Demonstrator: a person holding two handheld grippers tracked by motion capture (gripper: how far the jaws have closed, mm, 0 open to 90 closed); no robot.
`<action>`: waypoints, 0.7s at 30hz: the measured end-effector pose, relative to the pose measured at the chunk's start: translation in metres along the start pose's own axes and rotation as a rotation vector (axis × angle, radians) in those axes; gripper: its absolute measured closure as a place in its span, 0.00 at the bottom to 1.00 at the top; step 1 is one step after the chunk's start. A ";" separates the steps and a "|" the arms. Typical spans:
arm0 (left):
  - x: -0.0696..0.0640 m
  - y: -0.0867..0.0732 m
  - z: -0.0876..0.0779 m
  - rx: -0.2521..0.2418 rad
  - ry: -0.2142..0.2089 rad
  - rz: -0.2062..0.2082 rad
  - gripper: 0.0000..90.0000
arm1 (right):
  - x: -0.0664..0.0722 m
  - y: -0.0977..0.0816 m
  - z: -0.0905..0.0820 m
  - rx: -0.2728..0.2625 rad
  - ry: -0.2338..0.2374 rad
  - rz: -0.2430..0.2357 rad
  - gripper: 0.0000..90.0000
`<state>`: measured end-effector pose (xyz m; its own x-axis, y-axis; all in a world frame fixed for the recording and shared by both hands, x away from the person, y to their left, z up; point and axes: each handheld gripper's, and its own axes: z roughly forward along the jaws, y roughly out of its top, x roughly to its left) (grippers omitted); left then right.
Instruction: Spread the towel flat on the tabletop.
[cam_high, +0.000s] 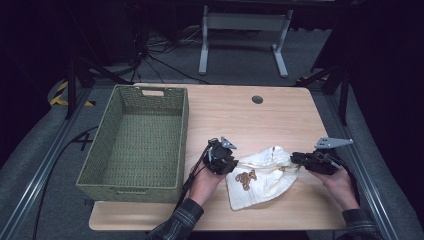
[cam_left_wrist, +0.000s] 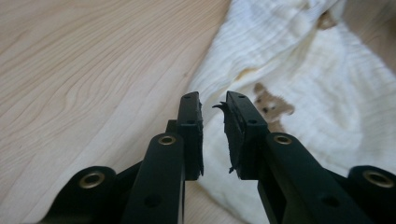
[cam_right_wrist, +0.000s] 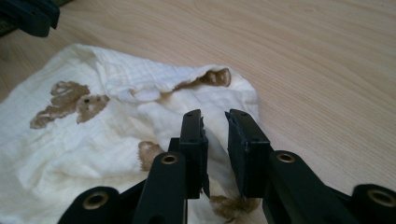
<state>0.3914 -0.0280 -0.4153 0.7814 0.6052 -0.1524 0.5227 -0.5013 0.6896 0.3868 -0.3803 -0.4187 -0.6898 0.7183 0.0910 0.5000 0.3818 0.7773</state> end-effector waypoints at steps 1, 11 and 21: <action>-0.002 0.003 0.002 -0.005 -0.003 0.002 0.82 | 0.001 0.000 -0.002 -0.004 0.000 -0.005 0.84; -0.025 0.032 0.038 -0.023 -0.101 0.102 0.73 | 0.012 -0.001 -0.002 -0.001 0.038 -0.023 0.85; -0.036 0.047 0.078 0.016 -0.139 0.130 0.79 | 0.015 -0.001 -0.008 -0.015 0.042 -0.031 0.84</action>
<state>0.4142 -0.1214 -0.4327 0.8817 0.4440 -0.1596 0.4185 -0.5800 0.6989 0.3718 -0.3750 -0.4135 -0.7259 0.6815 0.0926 0.4705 0.3939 0.7896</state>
